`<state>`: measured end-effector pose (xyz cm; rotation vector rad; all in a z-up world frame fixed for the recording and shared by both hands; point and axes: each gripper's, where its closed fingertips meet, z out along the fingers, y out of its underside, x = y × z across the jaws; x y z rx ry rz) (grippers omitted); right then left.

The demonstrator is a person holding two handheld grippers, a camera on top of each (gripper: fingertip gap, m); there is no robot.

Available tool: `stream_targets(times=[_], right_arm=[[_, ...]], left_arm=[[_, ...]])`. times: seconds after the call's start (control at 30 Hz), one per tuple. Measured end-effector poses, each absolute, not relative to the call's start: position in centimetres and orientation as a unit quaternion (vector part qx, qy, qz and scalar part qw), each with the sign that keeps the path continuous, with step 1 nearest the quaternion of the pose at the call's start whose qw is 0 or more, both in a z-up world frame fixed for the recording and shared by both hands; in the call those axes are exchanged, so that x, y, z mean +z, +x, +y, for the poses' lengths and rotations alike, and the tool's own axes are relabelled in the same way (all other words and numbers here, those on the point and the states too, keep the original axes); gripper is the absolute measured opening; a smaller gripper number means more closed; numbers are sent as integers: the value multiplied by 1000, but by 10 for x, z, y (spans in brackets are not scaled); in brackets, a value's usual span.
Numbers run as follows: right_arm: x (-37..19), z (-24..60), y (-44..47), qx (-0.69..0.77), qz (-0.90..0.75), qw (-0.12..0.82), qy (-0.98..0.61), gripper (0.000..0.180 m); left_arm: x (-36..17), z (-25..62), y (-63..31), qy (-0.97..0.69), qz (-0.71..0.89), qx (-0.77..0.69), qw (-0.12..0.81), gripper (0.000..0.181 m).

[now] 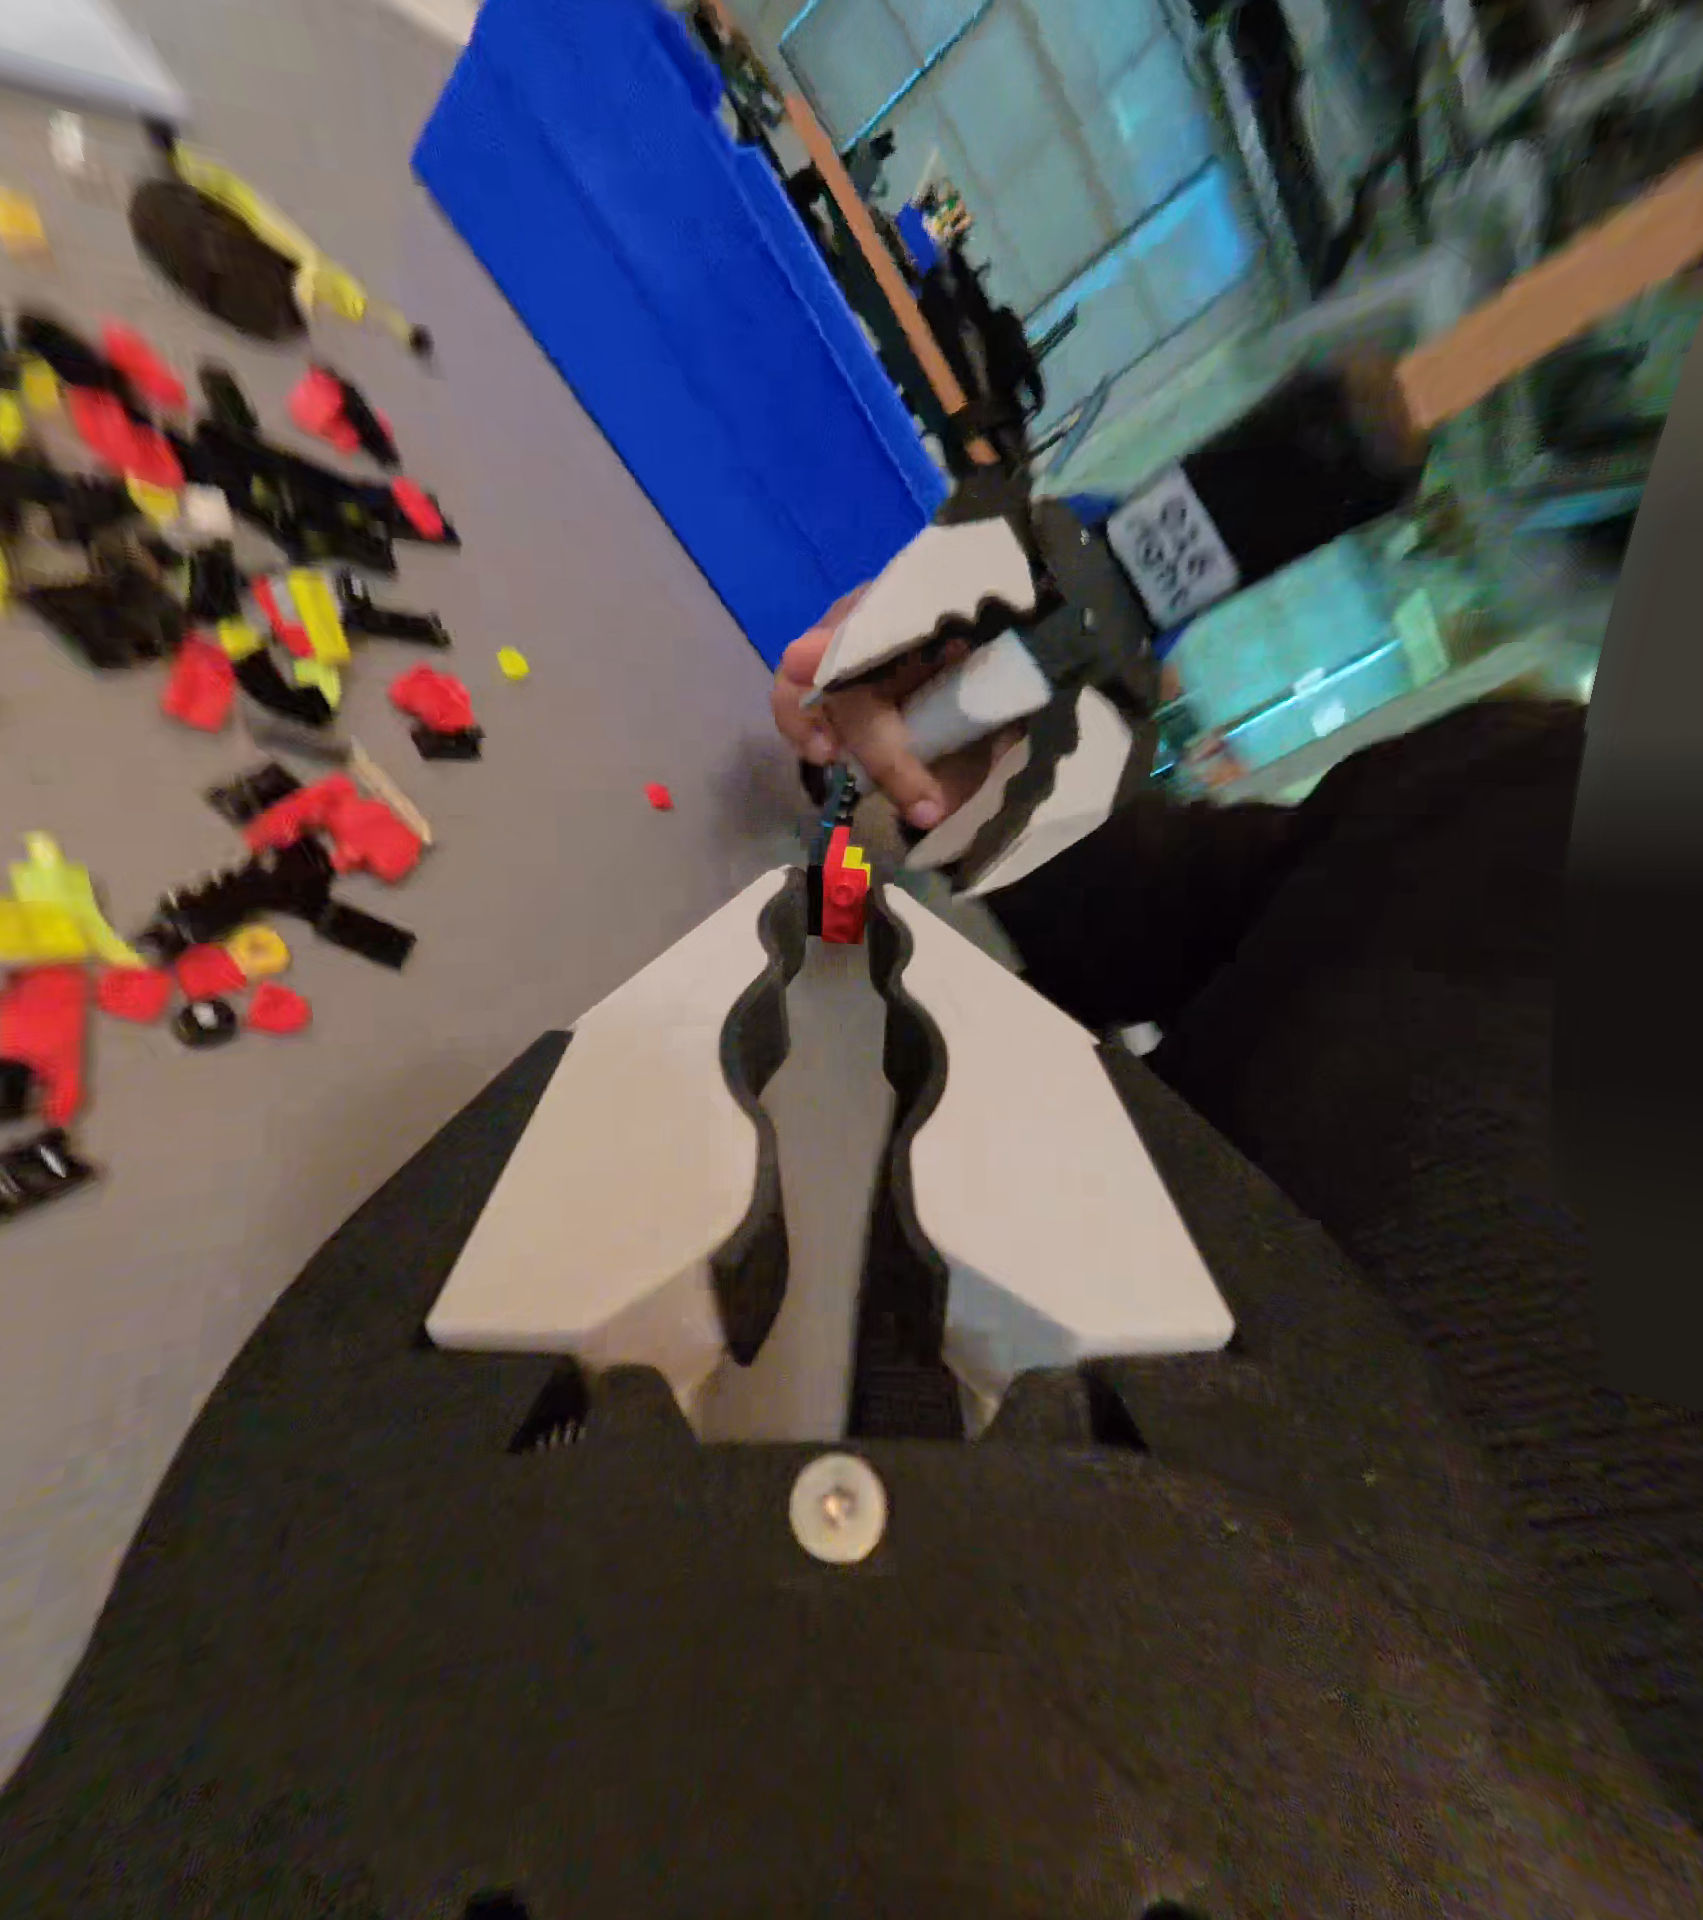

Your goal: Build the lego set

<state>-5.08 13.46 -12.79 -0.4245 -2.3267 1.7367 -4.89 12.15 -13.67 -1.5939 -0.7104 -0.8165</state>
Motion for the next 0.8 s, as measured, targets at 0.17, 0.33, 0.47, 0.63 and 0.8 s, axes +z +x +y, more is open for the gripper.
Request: stream_targets(times=[0.17, 0.33, 0.47, 0.63, 0.8], right_arm=[[-146, 137, -52, 529, -828, 152, -109, 45], [-156, 134, -52, 484, -847, 211, -61, 39], [-163, 131, -48, 467, -857, 215, -41, 30], [-165, 130, -46, 460, -860, 218, -28, 14], [-175, 134, -47, 438, -874, 205, -37, 14]], left_arm=[[-145, 116, -64, -620, -378, -407, 555, 7], [-152, 118, -56, -638, -375, -411, 532, 8], [-154, 120, -51, -633, -376, -433, 520, 8], [-157, 121, -47, -641, -372, -433, 512, 8], [-165, 120, -50, -671, -376, -397, 501, 21]])
